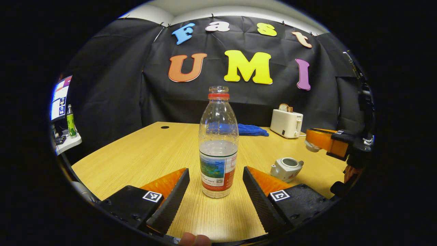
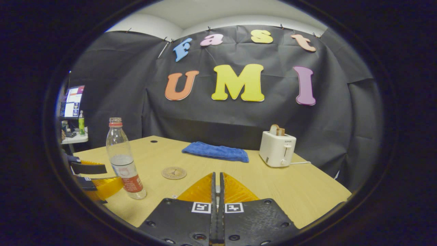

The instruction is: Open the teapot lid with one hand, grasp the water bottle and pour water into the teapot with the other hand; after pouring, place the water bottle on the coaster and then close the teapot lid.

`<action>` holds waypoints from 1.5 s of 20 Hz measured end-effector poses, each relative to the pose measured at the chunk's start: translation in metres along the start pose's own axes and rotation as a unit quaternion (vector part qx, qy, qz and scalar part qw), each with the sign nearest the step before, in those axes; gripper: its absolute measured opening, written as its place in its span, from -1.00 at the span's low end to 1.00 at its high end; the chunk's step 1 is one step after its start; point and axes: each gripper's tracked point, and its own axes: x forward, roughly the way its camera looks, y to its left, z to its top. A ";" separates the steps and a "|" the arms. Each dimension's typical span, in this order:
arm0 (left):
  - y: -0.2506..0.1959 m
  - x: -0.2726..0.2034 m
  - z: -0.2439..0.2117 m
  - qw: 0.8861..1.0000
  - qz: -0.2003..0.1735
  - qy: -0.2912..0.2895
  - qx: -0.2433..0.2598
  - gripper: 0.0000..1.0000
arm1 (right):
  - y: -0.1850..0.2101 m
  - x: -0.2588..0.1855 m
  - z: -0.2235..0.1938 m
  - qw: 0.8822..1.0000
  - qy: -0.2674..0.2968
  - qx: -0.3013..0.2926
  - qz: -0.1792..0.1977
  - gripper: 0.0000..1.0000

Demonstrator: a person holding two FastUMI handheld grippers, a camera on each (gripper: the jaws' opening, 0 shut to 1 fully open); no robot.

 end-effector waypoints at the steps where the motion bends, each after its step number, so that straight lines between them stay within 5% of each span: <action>1: -0.002 0.006 -0.005 1.000 -0.003 0.007 0.001 0.97 | -0.004 -0.001 -0.001 1.000 0.001 -0.001 -0.003 -1.00; 11: 0.006 0.036 -0.010 1.000 0.013 0.026 -0.008 0.96 | -0.031 -0.007 -0.008 1.000 0.008 0.004 -0.021 -0.99; 14: 0.005 0.038 -0.007 0.999 0.015 0.028 0.005 0.67 | -0.034 -0.008 -0.009 1.000 0.009 0.006 -0.018 -1.00; 20: 0.012 0.032 0.005 0.991 0.031 0.041 0.124 0.56 | -0.046 -0.012 -0.009 1.000 0.009 0.015 -0.014 -1.00; 23: 0.021 0.029 0.013 0.970 0.054 0.046 0.232 0.54 | -0.056 -0.015 -0.009 1.000 0.008 0.018 -0.016 -1.00; 30: 0.026 0.028 0.029 0.895 0.077 0.051 0.437 0.51 | -0.078 -0.025 -0.013 0.999 0.009 0.020 -0.026 -1.00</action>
